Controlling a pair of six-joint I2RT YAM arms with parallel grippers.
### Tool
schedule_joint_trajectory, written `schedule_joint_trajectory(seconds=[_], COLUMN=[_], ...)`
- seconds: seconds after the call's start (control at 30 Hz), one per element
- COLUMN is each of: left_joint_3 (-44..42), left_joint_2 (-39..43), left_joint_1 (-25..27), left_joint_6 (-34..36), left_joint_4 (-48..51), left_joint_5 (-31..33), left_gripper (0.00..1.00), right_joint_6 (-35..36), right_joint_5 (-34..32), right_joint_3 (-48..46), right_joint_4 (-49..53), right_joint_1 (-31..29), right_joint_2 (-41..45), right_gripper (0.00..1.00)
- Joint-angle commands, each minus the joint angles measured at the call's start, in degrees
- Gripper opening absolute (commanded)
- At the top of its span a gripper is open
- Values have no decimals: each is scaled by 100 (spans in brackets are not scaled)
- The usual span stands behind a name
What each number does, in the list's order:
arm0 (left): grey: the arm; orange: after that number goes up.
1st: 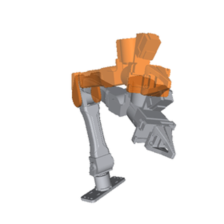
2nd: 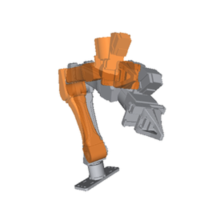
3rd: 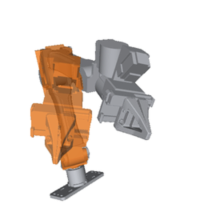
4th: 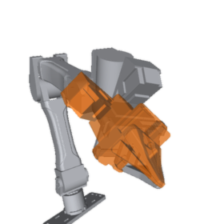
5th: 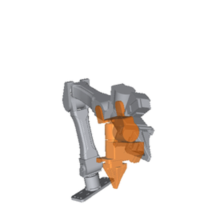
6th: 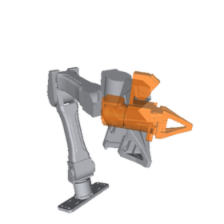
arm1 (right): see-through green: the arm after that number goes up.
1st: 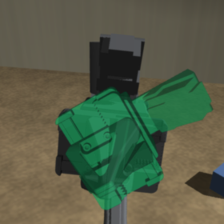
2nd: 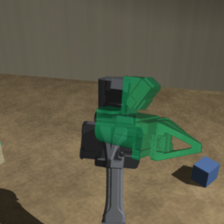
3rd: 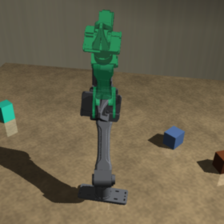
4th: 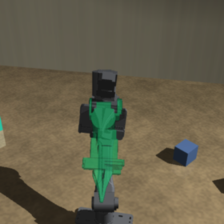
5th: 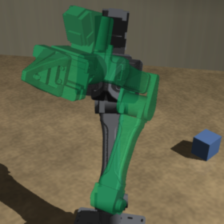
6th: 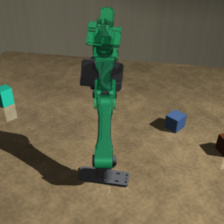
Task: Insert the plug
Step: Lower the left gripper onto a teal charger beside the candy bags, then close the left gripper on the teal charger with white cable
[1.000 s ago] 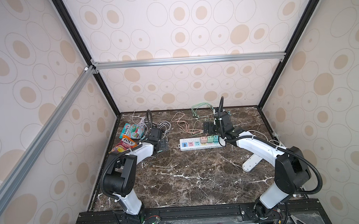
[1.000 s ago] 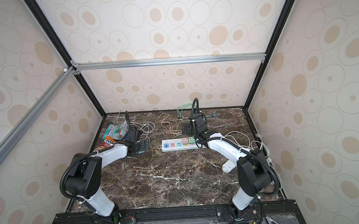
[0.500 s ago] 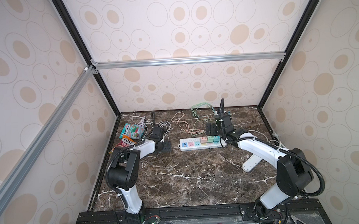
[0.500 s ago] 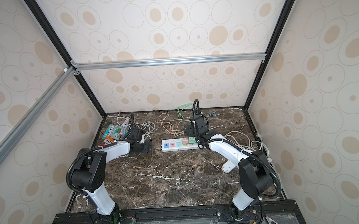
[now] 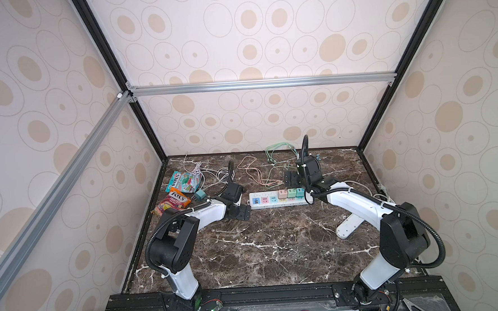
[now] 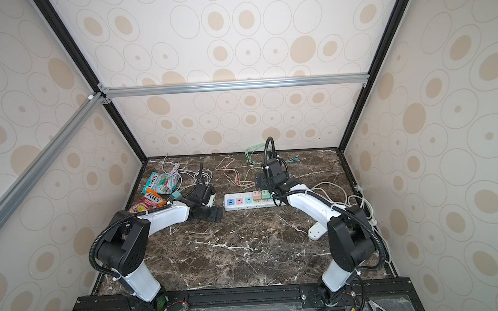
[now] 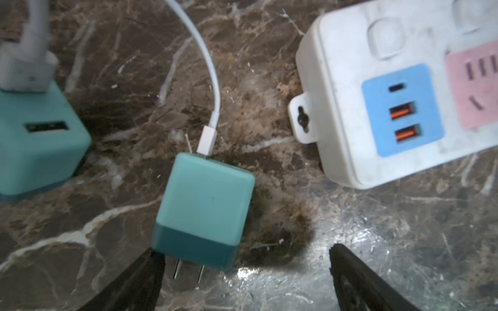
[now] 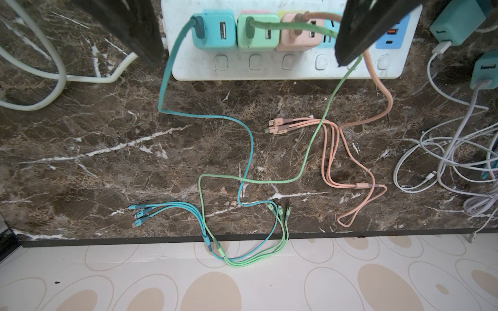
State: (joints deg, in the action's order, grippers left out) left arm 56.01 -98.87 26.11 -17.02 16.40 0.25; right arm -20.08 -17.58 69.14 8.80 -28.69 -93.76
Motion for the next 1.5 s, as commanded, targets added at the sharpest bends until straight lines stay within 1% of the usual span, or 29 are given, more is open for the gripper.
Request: schedule_joint_trajectory(seconds=[0.0, 0.1, 0.17, 0.23, 0.43, 0.53, 0.73, 0.93, 1.3, 1.33, 1.37, 1.47], left_joint_3=[25, 170, 271, 377, 538, 577, 635, 508, 587, 587, 587, 560], left_joint_2=[48, -190, -334, -444, -545, -623, -583, -382, -500, -492, -471, -374], left_joint_1=[-28, -28, -27, -27, -38, -71, -62, -62, -67, -62, -60, -62], left_joint_6=[-19, 78, 130, 161, 357, 506, 777, 981, 1003, 999, 998, 974], left_joint_4=[284, 302, 327, 359, 325, 217, 191, 176, 275, 278, 284, 266], left_joint_5=[501, 399, 342, 318, 501, 448, 136, 100, 148, 157, 168, 156], left_gripper=[95, 92, 86, 83, 83, 81, 64, 44, 25, 22, 17, 0], right_joint_6=[-39, -40, -40, -10, 89, 109, 109, 114, 118, 127, 127, 142], right_joint_5=[44, 47, 24, -6, -105, -109, -85, -54, -79, -72, -62, -18], right_joint_3=[158, 172, 164, 139, 117, 130, 160, 211, 165, 163, 168, 176], right_joint_4=[132, 201, 234, 243, 281, 288, 284, 322, 395, 403, 412, 438], right_joint_1=[13, 12, 10, 12, 12, 12, 12, 12, 12, 12, 12, 11], right_joint_2=[-82, -90, -73, -33, 6, -10, -46, -107, -82, -76, -76, -71], right_gripper=[100, 100, 100, 100, 100, 100, 100, 100, 100, 100, 100, 100])
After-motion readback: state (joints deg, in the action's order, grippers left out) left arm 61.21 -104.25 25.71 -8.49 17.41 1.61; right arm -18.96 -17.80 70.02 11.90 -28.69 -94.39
